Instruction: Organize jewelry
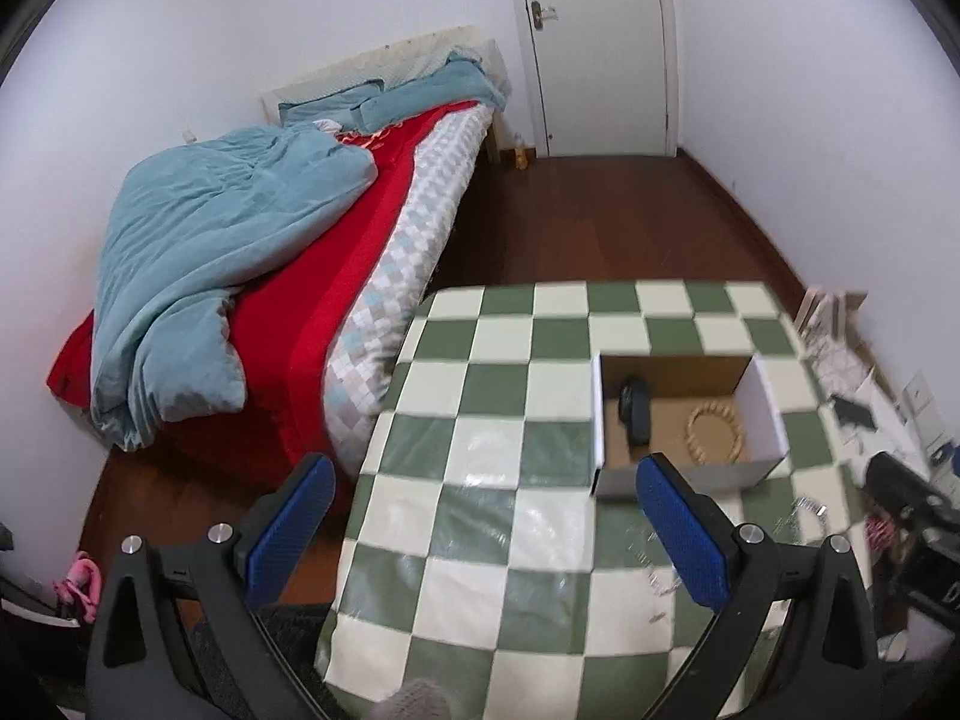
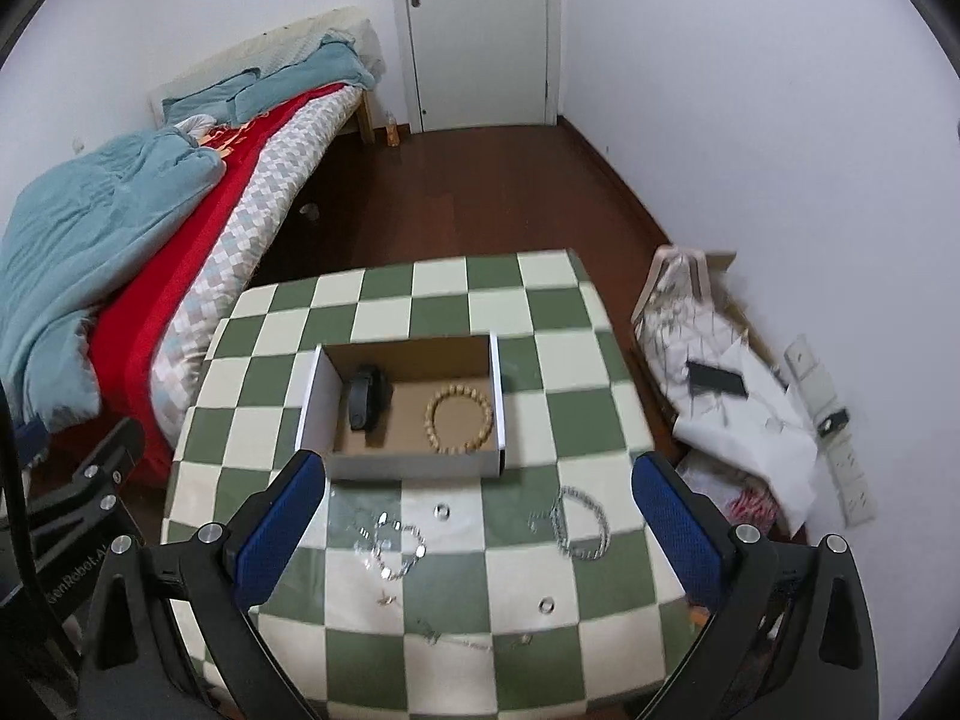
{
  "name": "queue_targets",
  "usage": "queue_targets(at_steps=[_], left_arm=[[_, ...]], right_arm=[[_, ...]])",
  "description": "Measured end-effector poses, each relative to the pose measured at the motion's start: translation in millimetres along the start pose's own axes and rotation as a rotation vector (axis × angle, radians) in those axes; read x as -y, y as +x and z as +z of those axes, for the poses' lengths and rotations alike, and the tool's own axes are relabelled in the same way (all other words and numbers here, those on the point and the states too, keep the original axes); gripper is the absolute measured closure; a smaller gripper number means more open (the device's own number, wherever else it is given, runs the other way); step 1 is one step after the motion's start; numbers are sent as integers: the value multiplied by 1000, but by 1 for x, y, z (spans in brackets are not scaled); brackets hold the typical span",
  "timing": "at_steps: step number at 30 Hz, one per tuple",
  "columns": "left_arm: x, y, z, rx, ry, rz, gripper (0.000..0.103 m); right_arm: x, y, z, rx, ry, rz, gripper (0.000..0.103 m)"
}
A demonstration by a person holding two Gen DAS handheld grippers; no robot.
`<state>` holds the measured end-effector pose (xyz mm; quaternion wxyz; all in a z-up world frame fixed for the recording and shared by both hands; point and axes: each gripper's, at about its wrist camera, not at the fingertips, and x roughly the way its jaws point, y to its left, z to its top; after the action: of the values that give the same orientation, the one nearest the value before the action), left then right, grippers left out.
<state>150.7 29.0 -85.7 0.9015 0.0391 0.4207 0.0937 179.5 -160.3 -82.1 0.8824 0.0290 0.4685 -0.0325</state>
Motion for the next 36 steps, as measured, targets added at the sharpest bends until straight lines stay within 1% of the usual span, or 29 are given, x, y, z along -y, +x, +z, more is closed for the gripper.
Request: queue_targets(at_steps=[3, 7, 8, 9, 10, 11, 13, 15, 17, 18, 21, 22, 23, 24, 25, 26, 27, 29, 31, 34, 36], left_arm=[[9, 19, -21, -43, 46, 51, 0], [20, 47, -49, -124, 100, 92, 0], [23, 55, -55, -147, 107, 100, 0], [25, 58, -59, -158, 116, 111, 0], [27, 64, -65, -173, 131, 129, 0], [28, 68, -69, -180, 136, 137, 0], [28, 75, -75, -190, 152, 168, 0], [26, 83, -80, -200, 168, 201, 0], [22, 91, -84, -214, 177, 228, 0], [18, 94, -86, -225, 175, 238, 0], [10, 101, -89, -244, 163, 250, 0], [7, 102, -89, -248, 160, 253, 0], [5, 102, -89, -249, 156, 254, 0], [4, 103, -89, -250, 153, 253, 0], [3, 104, -89, -255, 150, 251, 0], [3, 106, -89, -261, 146, 247, 0], [4, 107, -89, -266, 145, 243, 0], [9, 109, -86, -275, 143, 220, 0], [15, 109, -81, -275, 139, 197, 0], [29, 115, -71, -302, 126, 132, 0], [44, 125, -66, -336, 139, 80, 0]], right_arm=[[15, 21, -21, -67, 27, -10, 0], [42, 61, -57, -193, 83, -21, 1], [46, 71, -65, -222, 92, -19, 6], [51, 79, -73, -254, 101, -17, 9], [54, 87, -81, -281, 104, -13, 15], [55, 94, -90, -306, 103, -1, 18], [45, 106, -104, -336, 78, 37, 19], [23, 118, -113, -359, 16, 76, 21], [3, 129, -119, -371, -39, 96, 27], [-8, 135, -123, -380, -65, 107, 28], [-35, 154, -134, -414, -155, 70, 35], [-40, 161, -140, -442, -176, 50, 44], [-43, 163, -144, -438, -200, 25, 50], [-49, 160, -148, -406, -237, 21, 55], [-50, 159, -150, -399, -243, 27, 66], [-51, 158, -151, -390, -247, 26, 90], [-49, 159, -151, -388, -236, 29, 94], [-41, 160, -149, -383, -184, 46, 95], [-23, 157, -140, -355, -108, 53, 96], [7, 152, -123, -320, -3, 59, 96], [25, 150, -111, -302, 53, 57, 96]])
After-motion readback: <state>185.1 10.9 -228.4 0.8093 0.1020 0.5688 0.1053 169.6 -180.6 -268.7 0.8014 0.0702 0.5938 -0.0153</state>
